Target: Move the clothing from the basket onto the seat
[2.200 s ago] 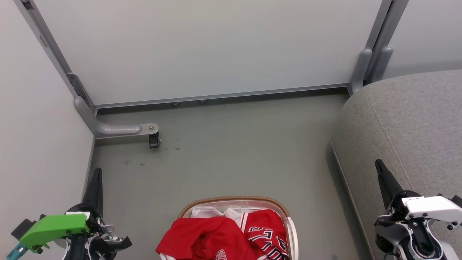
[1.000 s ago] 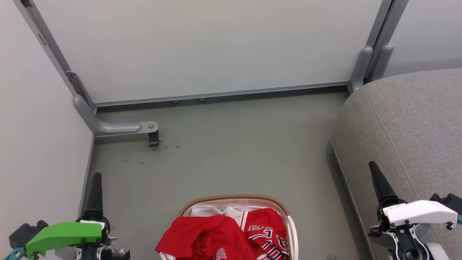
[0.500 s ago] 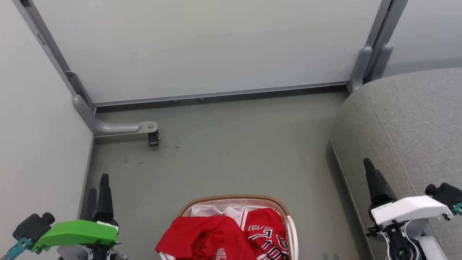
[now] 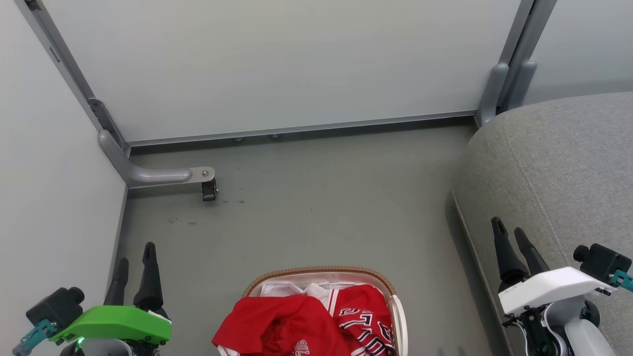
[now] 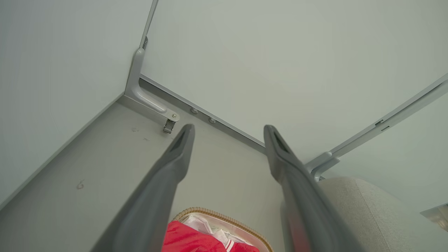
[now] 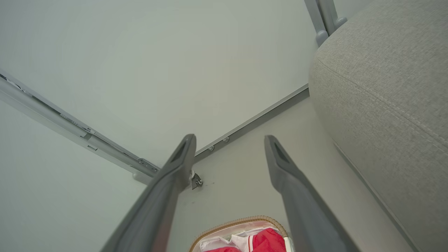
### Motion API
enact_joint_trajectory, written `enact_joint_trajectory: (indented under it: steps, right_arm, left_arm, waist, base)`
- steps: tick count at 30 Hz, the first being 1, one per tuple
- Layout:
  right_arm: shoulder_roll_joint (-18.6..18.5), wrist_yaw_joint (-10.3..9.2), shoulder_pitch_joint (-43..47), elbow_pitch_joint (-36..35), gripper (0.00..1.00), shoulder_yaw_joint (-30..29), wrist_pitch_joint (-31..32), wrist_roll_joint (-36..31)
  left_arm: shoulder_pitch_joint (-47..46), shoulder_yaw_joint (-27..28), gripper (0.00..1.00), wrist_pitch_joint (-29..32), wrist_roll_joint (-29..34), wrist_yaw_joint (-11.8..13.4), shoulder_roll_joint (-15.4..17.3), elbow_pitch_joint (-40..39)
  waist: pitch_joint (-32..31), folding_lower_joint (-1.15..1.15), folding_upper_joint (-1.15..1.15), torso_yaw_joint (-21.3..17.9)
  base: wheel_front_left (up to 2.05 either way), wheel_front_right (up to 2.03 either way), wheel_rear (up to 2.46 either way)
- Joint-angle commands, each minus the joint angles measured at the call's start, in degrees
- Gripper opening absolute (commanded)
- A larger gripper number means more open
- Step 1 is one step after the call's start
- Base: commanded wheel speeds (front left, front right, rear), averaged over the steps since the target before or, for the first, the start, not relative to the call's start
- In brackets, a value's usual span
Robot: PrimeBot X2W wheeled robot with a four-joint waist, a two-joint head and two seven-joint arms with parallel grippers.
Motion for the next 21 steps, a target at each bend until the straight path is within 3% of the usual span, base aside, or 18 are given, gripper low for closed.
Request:
enact_joint_trajectory:
  steps: [1, 21]
  right_arm:
    - [-0.57, 0.02, -1.18, -0.45, 1.0, 0.18, -0.71, -2.3]
    - [-0.7, 0.02, -0.97, -0.05, 1.0, 1.58, -4.04, -18.27]
  left_arm:
    - [0.12, 0.0, 1.0, -0.6, 2.44, -0.08, 0.73, -0.55]
    - [1.22, -0.48, 1.0, -3.91, 17.02, 0.03, 0.43, -0.58]
  waist:
    - [0.01, 0.0, 0.0, -0.04]
    - [0.3, 0.0, 0.0, -0.3]
  base:
    - [0.0, 0.0, 0.0]
    - [0.0, 0.0, 0.0]
